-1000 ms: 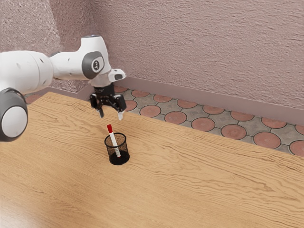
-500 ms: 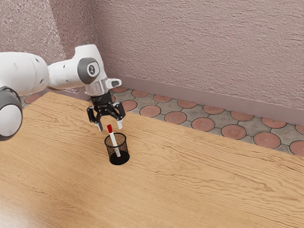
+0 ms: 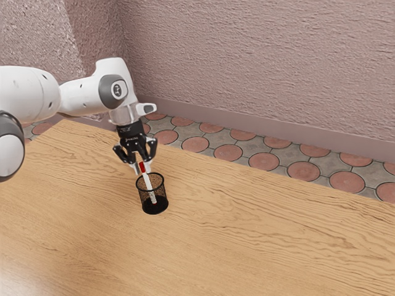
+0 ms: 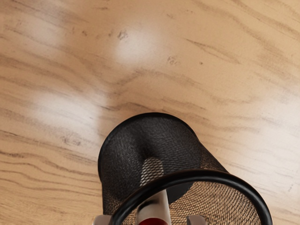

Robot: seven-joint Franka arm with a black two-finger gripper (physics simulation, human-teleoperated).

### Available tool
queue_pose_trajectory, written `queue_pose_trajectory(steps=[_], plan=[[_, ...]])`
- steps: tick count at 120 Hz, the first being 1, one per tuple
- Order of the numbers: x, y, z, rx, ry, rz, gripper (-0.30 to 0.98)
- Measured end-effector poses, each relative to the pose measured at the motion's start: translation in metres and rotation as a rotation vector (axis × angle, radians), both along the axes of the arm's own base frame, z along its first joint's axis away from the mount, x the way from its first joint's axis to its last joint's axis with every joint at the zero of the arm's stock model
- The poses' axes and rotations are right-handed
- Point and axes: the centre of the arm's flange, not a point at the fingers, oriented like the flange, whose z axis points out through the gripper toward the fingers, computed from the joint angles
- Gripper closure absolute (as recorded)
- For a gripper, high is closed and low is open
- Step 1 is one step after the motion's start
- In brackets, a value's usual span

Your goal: Take the marker out of the pen holder and place it to the left of the pen holder.

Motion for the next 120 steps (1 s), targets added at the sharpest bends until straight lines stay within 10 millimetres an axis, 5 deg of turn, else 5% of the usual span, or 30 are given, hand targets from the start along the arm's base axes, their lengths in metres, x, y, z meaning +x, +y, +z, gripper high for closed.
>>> queue_pose_trajectory(steps=[45,65,78,88,107,120], plan=[[0.0,-0.003,0.011,0.021,-0.008,0.012,0.75],[-0.009,-0.01,0.083,0.075,-0.091,-0.015,0.77],[-0.03,-0.009,0.153,0.128,-0.149,-0.032,0.78],[-0.046,-0.003,0.181,0.172,-0.138,-0.042,0.78],[-0.068,0.016,0.179,0.267,0.016,-0.067,0.78],[-0.074,0.034,0.142,0.305,0.183,-0.083,0.78]])
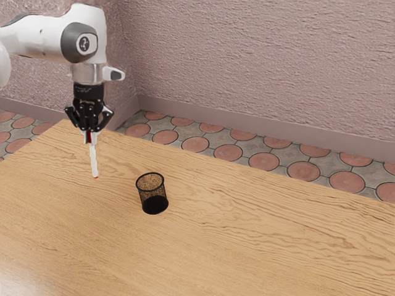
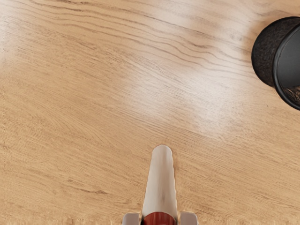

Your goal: Take the marker out of the pen holder and place it to the left of the pen holder.

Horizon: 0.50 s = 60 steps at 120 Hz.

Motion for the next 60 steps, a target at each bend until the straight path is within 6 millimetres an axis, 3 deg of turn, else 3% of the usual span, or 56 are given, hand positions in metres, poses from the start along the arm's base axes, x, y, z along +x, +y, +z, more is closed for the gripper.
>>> queue_pose_trajectory(steps=[25,60], plan=[[-0.001,0.037,-0.086,-0.002,0.315,0.023,0.78],[-0.023,0.066,-0.171,-0.092,0.662,0.057,0.77]])
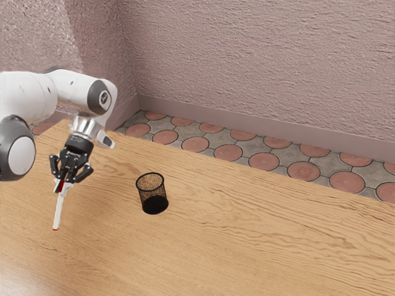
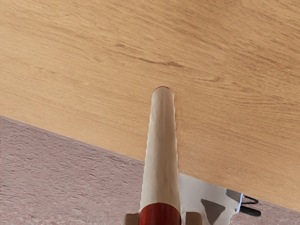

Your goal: Take the marker out of the pen holder and place it to the left of the pen holder.

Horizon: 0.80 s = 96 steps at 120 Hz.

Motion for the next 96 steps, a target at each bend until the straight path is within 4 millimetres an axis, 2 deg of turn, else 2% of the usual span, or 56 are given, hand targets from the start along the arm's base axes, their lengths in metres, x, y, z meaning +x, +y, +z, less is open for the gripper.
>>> queue_pose_trajectory(steps=[14,35,63,69,73,86,96], plan=[[-0.006,0.003,-0.019,-0.039,0.064,0.003,0.77],[-0.007,0.003,-0.028,-0.089,0.071,-0.001,0.76],[-0.001,0.001,-0.02,-0.135,0.01,-0.002,0.29],[0.003,0.001,-0.006,-0.136,-0.038,-0.011,0.23],[0.006,-0.001,0.011,-0.133,-0.089,-0.024,0.2],[0.014,-0.018,0.08,-0.117,-0.287,-0.09,0.12],[0.01,-0.033,0.125,-0.109,-0.441,-0.143,0.08]])
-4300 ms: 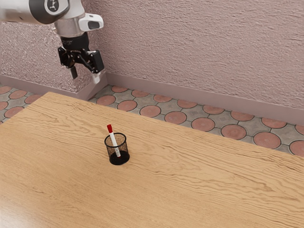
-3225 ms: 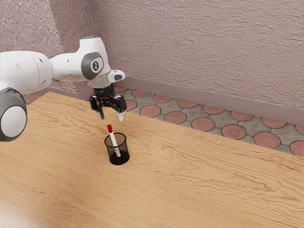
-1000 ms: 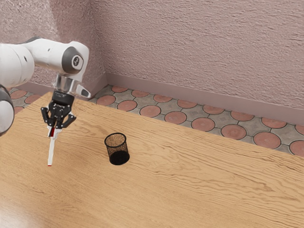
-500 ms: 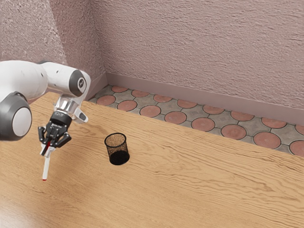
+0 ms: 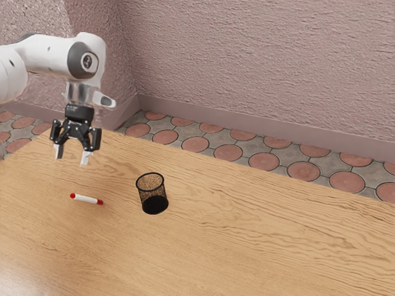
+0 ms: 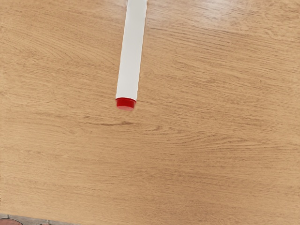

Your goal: Take the marker out of the pen holder and place it to the left of the pen holder.

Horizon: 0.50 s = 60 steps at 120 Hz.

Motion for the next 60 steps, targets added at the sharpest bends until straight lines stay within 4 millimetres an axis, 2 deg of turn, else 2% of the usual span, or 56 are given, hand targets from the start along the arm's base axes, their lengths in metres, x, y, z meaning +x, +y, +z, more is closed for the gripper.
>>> queue_pose_trajectory(steps=[11,24,35,60], plan=[[-0.001,-0.017,0.036,0.007,-0.168,-0.047,0.05],[0.012,-0.038,0.057,-0.004,-0.341,-0.095,0.03],[0.025,-0.053,0.066,-0.015,-0.442,-0.123,0.02],[0.037,-0.054,0.072,-0.017,-0.546,-0.134,0.01]])
